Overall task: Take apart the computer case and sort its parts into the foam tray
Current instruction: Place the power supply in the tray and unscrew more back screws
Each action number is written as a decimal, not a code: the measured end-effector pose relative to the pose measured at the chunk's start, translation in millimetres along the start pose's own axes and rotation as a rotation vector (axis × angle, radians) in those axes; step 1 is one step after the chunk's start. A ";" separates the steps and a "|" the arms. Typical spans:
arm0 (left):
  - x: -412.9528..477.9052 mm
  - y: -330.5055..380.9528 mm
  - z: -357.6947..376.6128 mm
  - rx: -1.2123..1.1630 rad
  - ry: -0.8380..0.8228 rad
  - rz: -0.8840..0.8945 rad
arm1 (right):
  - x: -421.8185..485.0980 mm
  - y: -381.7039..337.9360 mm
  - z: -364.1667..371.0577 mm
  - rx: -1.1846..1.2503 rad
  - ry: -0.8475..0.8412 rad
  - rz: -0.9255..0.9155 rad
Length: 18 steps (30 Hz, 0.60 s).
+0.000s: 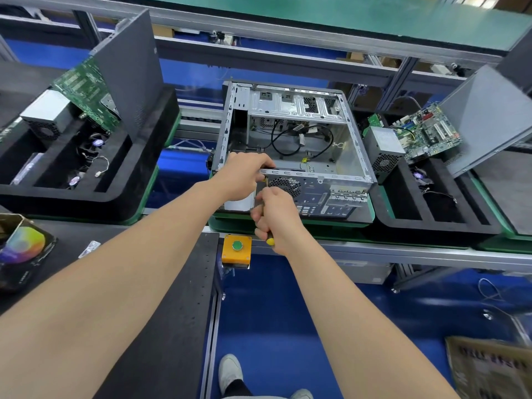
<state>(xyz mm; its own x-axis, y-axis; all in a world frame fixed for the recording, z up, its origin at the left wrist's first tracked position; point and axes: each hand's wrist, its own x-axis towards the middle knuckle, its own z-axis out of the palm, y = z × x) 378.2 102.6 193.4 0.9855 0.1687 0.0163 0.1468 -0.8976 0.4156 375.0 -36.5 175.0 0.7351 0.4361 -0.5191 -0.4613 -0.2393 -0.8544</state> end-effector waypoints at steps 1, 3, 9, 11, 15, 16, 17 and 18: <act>0.0 0.0 -0.2 0.000 -0.004 0.005 | 0.0 -1.1 2.1 -0.197 0.071 -0.064; -0.1 0.0 -0.2 -0.004 -0.005 0.011 | 1.8 0.3 1.8 -0.626 0.183 -0.215; -1.2 2.1 1.5 0.037 0.015 0.005 | 8.2 14.5 1.5 -1.051 0.323 -0.392; -2.0 2.6 1.2 0.050 0.012 0.008 | 10.3 7.2 1.2 -0.942 0.274 -0.341; -2.4 3.0 0.8 0.074 0.007 0.009 | 10.0 -6.5 -6.5 -0.051 -0.024 0.061; -2.0 3.1 0.9 0.079 0.010 0.007 | 7.8 -5.9 -10.2 0.144 -0.096 0.105; -2.1 3.4 1.5 0.080 0.016 0.005 | 5.8 -3.8 -13.5 0.321 -0.171 0.140; -2.2 3.5 1.7 0.076 0.023 0.003 | 4.9 -1.4 -16.5 0.478 -0.252 0.174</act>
<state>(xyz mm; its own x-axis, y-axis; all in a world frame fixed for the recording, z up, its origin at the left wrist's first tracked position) 376.7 98.4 193.2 0.9839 0.1747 0.0388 0.1508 -0.9264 0.3451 387.4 -48.4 173.3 0.5139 0.6327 -0.5793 -0.7819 0.0677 -0.6197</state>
